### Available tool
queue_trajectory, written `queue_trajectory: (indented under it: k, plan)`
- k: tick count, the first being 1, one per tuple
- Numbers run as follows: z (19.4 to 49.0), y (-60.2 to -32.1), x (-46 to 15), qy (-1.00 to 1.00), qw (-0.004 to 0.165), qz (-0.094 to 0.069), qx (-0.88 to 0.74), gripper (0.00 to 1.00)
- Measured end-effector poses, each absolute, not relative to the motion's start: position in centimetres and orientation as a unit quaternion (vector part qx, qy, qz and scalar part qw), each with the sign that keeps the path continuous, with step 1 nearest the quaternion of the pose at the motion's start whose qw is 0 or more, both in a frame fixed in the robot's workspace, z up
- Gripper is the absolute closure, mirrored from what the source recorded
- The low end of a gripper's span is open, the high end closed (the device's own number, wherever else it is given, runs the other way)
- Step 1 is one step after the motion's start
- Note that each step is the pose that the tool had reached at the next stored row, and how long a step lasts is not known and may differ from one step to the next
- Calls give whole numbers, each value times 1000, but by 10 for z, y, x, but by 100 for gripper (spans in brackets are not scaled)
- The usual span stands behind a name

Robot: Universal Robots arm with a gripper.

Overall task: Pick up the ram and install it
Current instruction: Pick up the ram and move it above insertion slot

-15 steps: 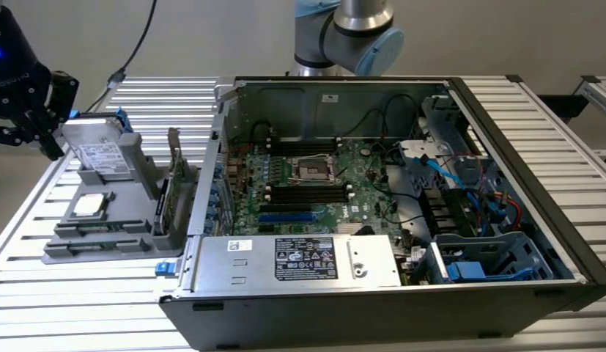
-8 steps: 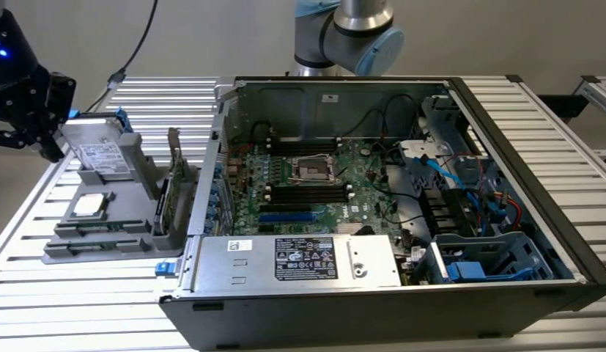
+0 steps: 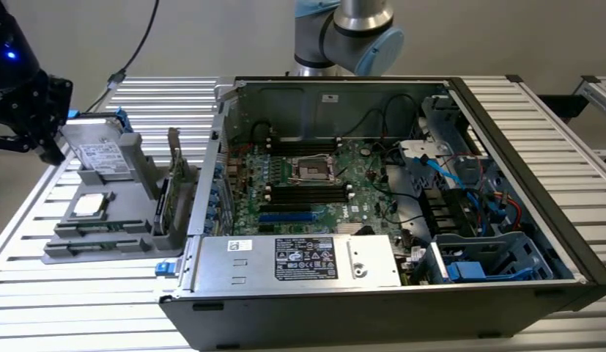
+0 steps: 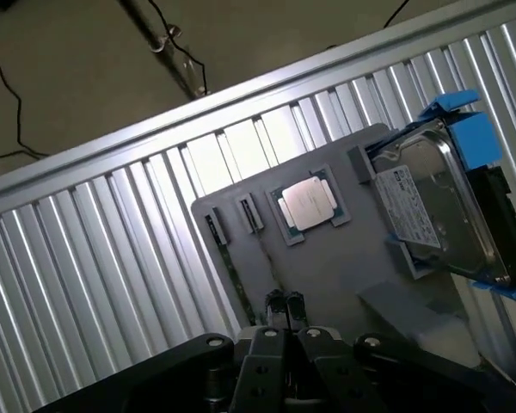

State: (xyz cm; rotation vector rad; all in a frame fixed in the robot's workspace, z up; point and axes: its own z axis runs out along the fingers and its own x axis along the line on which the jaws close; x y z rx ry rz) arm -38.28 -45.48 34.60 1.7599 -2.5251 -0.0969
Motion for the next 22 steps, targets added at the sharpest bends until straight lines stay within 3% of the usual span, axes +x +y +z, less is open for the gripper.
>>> queue_trajectory:
  k: [22]
  plan:
    - [334, -455, -383, -693, 38, -24, 720, 90]
